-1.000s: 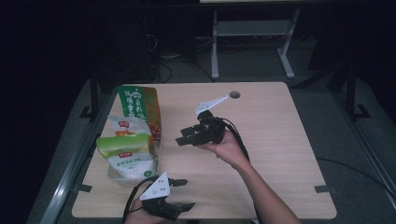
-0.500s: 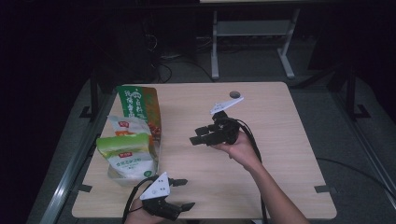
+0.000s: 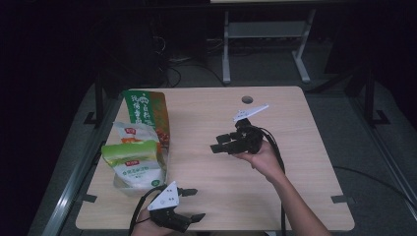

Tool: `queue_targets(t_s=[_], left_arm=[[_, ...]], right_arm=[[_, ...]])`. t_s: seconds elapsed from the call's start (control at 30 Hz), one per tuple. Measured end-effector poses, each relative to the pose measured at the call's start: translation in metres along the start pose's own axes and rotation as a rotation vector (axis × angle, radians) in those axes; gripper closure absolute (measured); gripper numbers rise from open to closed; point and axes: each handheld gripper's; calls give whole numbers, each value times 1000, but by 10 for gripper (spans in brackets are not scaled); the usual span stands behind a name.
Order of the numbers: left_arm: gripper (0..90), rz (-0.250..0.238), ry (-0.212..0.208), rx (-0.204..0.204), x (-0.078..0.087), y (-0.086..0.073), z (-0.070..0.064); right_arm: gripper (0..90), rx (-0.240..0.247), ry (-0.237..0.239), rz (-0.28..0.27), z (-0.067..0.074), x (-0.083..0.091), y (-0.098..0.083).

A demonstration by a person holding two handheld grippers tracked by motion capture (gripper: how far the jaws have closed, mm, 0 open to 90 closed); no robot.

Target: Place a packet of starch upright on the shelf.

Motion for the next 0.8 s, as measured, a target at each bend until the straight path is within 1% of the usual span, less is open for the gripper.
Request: queue_targets(t_s=[0.13, 0.23, 0.3, 0.4, 0.43, 0.67, 0.73, 0.77, 0.8], left_arm=[[256, -1, 2, -1, 0, 0, 0], [256, 3, 5, -9, 1, 0, 2], [255, 2, 3, -1, 1, 0, 2], [256, 3, 6, 0, 1, 0, 2], [255, 7, 6, 5, 1, 0, 2], [255, 9, 3, -2, 1, 0, 2], [255, 11, 4, -3, 1, 0, 2], [255, 7, 3, 2, 1, 0, 2], [255, 12, 5, -3, 1, 0, 3]], right_arm=[[446, -12, -10, 16, -4, 4, -7], [446, -24, -18, 2, -5, 9, -12], [440, -31, -24, -1, -7, 12, -15], [434, -38, -36, -1, -9, 15, -20], [432, -35, -40, 0, -10, 16, -22], [415, -70, -38, 3, -15, 21, -39], [414, -74, -41, 4, -16, 23, -44], [412, -77, -42, 2, -16, 24, -46], [400, -85, -49, 12, -17, 24, -47]])
Point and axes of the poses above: each handheld gripper's, and its own axes: x roughly backward along the jaws, y roughly out of its top, z roughly to its left, and after that the axes turned 8 degrees about z, right-handed
